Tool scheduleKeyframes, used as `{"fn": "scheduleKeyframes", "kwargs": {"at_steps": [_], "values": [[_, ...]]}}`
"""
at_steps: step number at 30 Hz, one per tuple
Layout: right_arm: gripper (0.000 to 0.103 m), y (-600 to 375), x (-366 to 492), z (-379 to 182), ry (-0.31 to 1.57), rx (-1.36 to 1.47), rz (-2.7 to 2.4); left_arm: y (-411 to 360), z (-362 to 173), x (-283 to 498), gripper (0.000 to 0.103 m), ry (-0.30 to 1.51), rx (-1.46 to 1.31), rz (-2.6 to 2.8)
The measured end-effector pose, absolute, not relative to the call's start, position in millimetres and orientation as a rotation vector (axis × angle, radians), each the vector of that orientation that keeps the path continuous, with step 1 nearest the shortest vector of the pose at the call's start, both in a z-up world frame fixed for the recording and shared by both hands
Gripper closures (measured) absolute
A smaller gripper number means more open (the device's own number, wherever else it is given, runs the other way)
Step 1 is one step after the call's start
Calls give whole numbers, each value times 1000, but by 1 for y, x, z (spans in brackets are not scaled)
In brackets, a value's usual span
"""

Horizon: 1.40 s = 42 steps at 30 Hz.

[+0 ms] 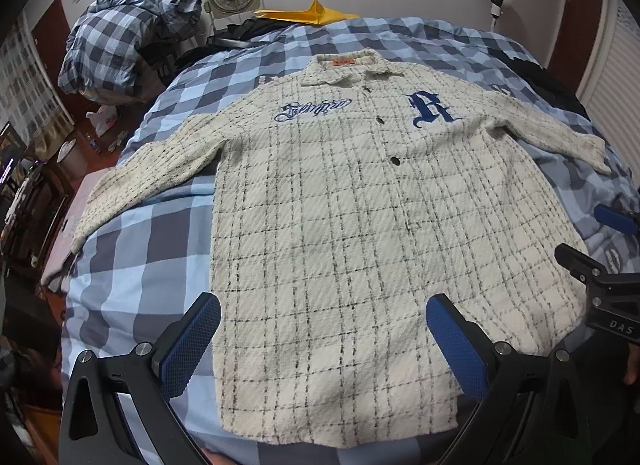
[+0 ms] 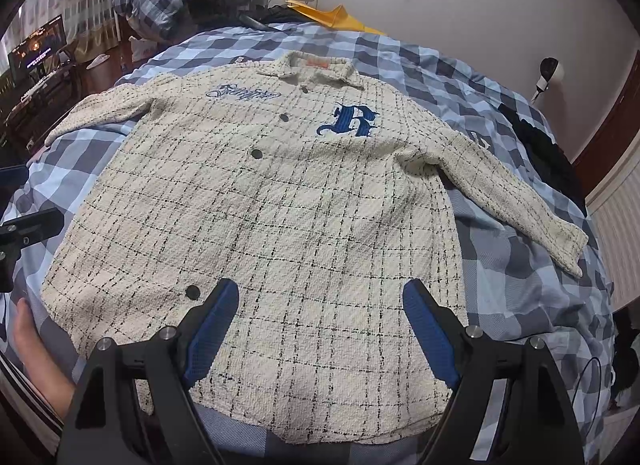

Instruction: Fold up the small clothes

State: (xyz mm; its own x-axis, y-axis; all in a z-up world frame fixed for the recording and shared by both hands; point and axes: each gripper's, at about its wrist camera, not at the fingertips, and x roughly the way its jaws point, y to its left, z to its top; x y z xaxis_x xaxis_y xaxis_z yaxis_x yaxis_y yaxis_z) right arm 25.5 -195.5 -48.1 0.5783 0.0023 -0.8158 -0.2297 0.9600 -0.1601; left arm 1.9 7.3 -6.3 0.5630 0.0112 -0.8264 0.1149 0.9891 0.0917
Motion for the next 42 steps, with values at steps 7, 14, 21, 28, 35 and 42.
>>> {"fn": "scheduleKeyframes", "kwargs": {"at_steps": [7,14,21,28,35,42], "values": [[21,-194,26,-48,951,-262,137,8,2,-1,0,940,138,-41],[21,-191,26,-49,955,-276,137,12,-1,3,0,1016,144,-29],[21,-193,29,-50,968,-264,143,15,-6,6,0,1049,118,-35],[21,-193,30,-50,969,-255,148,37,0,17,0,1065,12,-50],[21,-192,29,-50,969,-253,162,121,-1,52,0,1155,-112,107],[21,-193,26,-47,952,-251,152,285,-45,82,0,1223,-374,429]]}}
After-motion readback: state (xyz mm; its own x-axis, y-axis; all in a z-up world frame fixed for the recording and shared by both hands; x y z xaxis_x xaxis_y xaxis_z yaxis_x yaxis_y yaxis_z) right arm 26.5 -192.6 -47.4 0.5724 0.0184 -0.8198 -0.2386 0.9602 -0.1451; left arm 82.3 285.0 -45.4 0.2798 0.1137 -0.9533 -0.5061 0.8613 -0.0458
